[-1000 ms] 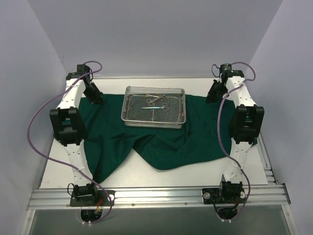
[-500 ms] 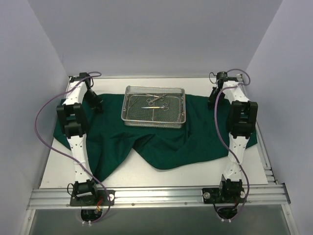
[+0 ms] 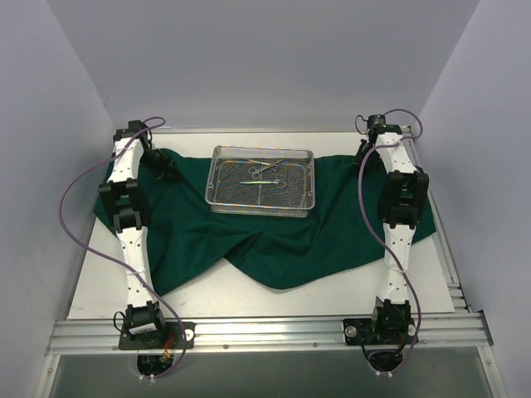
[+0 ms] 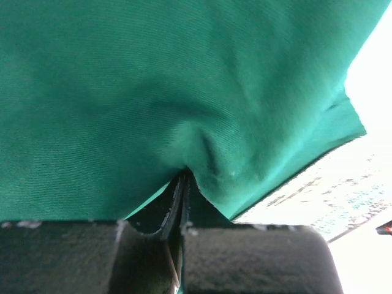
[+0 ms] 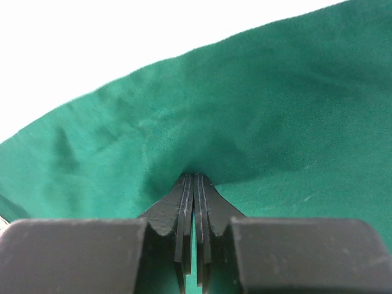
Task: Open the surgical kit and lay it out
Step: Smooth out the surgical kit at the center of the board.
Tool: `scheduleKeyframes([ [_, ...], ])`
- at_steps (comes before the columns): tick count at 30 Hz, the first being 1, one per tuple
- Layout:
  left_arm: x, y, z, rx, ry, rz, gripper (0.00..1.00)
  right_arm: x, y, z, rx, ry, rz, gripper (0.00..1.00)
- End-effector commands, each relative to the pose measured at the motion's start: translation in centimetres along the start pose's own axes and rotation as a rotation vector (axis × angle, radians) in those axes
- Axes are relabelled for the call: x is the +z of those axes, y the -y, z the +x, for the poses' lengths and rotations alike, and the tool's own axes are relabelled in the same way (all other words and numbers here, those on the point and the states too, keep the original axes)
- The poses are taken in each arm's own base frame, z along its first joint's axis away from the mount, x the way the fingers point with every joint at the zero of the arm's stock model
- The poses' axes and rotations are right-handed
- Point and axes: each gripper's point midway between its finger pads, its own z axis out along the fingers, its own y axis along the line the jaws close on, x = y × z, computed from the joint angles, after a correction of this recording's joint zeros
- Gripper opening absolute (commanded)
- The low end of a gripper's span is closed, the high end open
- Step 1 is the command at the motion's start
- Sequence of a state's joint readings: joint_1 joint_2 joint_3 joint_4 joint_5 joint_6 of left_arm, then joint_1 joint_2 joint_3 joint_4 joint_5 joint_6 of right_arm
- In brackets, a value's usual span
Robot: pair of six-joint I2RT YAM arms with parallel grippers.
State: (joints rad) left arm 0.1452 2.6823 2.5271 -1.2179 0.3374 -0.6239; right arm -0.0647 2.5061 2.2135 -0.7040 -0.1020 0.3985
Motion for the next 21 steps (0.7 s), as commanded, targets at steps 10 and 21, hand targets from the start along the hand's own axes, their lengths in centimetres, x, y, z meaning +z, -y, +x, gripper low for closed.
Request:
scheduleKeyframes([
  [10,5.6,-0.3,-5.4,-0.150,0.064,0.140,0.02,8.6,4.0,0.8,0.005,-0.086,0.118,0.00],
  [21,2.9,-2.4,-6.0,-0.118,0.104,0.087,0.02,8.0,4.6,-1.8,-0.023,-0.022,0.090,0.00],
])
